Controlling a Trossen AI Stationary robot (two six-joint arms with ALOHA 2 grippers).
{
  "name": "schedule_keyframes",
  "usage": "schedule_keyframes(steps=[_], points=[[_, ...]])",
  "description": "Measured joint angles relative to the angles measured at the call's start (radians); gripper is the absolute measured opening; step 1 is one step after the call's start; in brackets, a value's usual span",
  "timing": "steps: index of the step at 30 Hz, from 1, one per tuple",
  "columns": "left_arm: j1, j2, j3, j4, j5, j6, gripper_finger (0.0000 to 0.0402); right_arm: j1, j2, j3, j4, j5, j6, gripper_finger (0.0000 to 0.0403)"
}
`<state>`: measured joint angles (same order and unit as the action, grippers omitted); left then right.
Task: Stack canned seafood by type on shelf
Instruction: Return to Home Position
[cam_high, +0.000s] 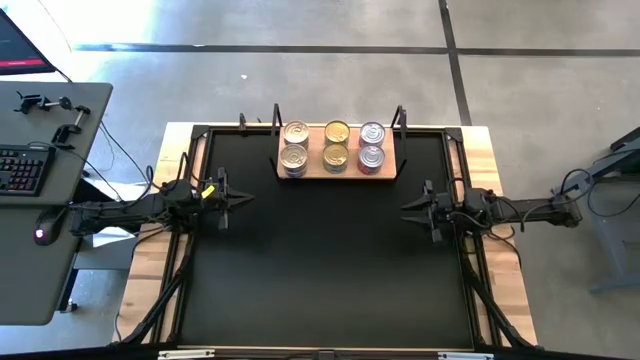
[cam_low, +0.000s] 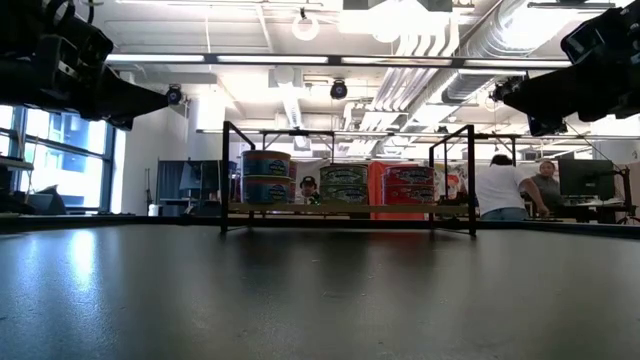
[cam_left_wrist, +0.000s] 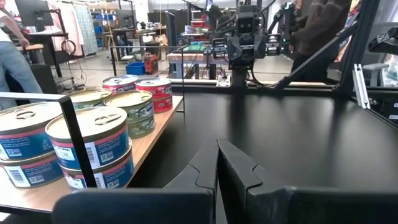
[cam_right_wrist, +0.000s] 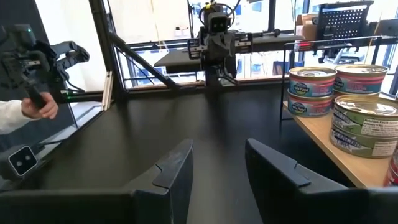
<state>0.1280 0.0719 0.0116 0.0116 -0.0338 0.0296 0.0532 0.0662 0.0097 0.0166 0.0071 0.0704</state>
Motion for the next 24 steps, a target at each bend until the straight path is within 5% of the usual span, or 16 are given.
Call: schedule_keyframes(steps=[24], points=[[0.000,0.000,0.000,0.000,0.000,-0.026,0.0000,0.000,-0.001,0.000,-0.004,0.000,0.000,0.0137]])
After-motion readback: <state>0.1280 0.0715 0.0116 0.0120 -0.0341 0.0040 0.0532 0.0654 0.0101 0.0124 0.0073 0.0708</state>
